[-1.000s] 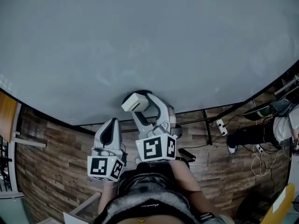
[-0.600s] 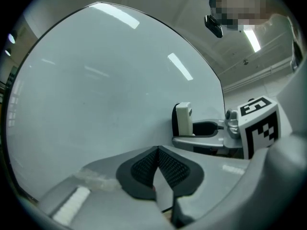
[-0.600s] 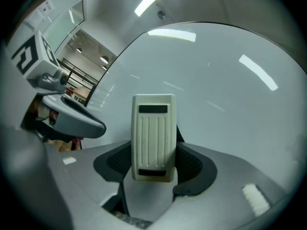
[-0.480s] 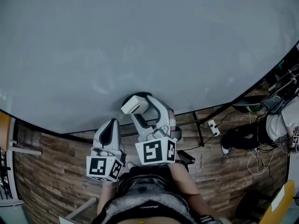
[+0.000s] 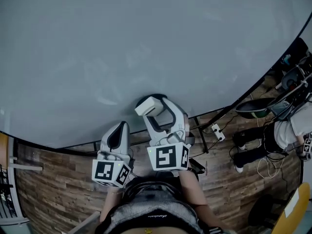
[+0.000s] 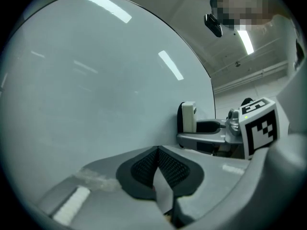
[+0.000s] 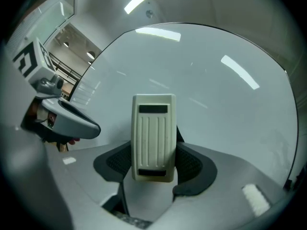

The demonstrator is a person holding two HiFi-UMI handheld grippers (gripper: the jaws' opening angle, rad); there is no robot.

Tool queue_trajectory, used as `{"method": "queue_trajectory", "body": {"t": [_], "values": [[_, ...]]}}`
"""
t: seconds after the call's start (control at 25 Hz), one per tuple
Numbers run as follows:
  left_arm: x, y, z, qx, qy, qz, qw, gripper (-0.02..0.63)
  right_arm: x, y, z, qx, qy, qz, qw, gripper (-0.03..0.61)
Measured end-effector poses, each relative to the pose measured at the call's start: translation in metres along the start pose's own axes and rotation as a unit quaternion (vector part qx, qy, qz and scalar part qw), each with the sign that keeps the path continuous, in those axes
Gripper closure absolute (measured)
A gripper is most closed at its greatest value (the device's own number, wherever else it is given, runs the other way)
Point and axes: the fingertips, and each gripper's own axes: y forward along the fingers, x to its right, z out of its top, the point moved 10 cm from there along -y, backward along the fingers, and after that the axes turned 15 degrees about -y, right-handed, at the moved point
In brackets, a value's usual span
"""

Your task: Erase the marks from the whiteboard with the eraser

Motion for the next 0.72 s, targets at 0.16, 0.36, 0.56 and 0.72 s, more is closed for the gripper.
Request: {"method": "queue_trajectory", "body": {"t": [0.16,0.36,0.56,0.72], "values": [[0.022,0.017,-0.009,0.002,0.008,-0.017,0.9998,0.609,0.015,-0.011,-0.015,-0.002,-0.002,-0.004,1.000,0.316],[0.044,0.051,-0.015,0.006,0.004,-0.024,0.9997,0.609,0.047,-0.008,-0.045,0.000,0.001,-0.010,1.000,0.316],[0.075,0.060,-0.026,0.023,-0.005,-0.030,0.9993,0.609,0.070,-0.025,-0.065,0.007,0.003,-0.011,1.000,0.316],[0.085,0.066,-0.032,0.026,-0.006,-0.025,0.9993,0.609,0.087,-0.032,-0.083,-0.003,-0.017,-0.009,1.000,0.316]]}}
